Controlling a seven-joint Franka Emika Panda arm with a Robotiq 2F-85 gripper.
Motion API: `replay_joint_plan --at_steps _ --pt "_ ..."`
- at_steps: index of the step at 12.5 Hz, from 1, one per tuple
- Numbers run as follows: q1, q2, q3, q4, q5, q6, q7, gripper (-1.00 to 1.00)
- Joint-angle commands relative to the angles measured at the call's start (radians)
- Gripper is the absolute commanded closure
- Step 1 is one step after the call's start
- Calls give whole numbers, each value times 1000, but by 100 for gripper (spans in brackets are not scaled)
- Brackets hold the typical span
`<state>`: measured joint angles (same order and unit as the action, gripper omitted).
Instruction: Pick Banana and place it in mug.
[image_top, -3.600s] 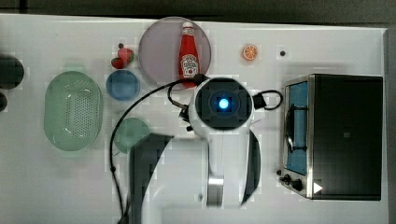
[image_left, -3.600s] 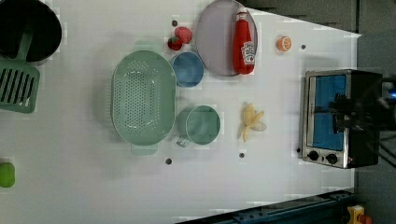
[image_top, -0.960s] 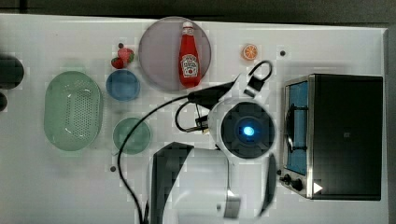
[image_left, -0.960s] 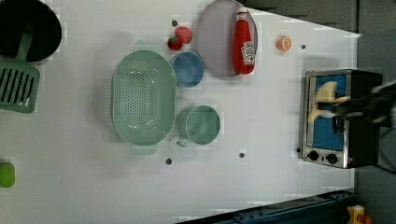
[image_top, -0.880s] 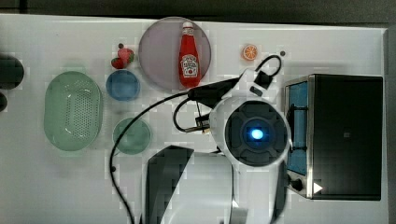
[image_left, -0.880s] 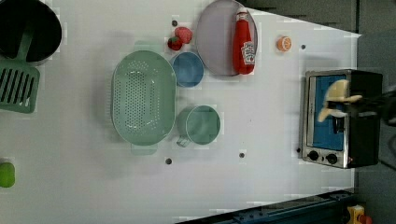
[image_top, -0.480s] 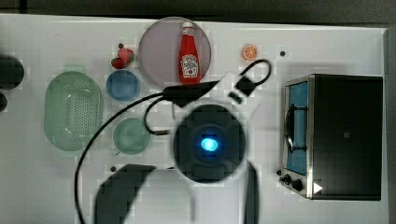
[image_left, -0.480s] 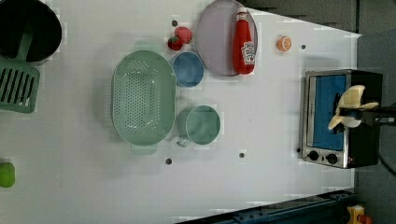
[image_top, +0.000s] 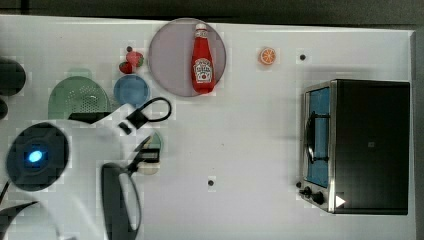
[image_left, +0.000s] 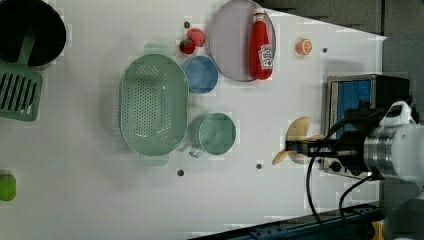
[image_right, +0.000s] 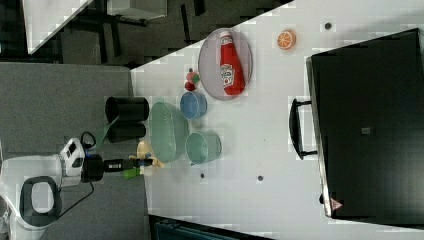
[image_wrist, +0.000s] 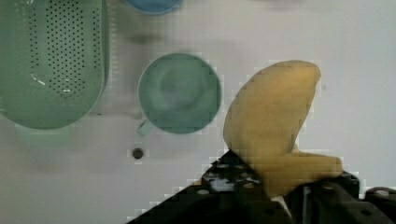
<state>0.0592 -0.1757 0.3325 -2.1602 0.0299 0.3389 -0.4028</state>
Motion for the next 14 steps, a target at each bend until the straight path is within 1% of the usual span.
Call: replay_joint_plan --at_steps 1,4,5,7,8,9,11,14 --pt "-29 49 72 -24 29 101 274 57" --pt "-29 113 107 -101 29 295 361 56" --pt "-29 140 108 -116 29 323 369 56" --pt "-30 244 103 -129 29 393 370 57" --pt "-30 269 103 -132 29 418 370 51" --pt "-30 288 103 -142 29 444 370 32" --pt "-31 309 100 -167 26 525 370 -16" --pt "-32 309 91 -186 26 580 370 -83"
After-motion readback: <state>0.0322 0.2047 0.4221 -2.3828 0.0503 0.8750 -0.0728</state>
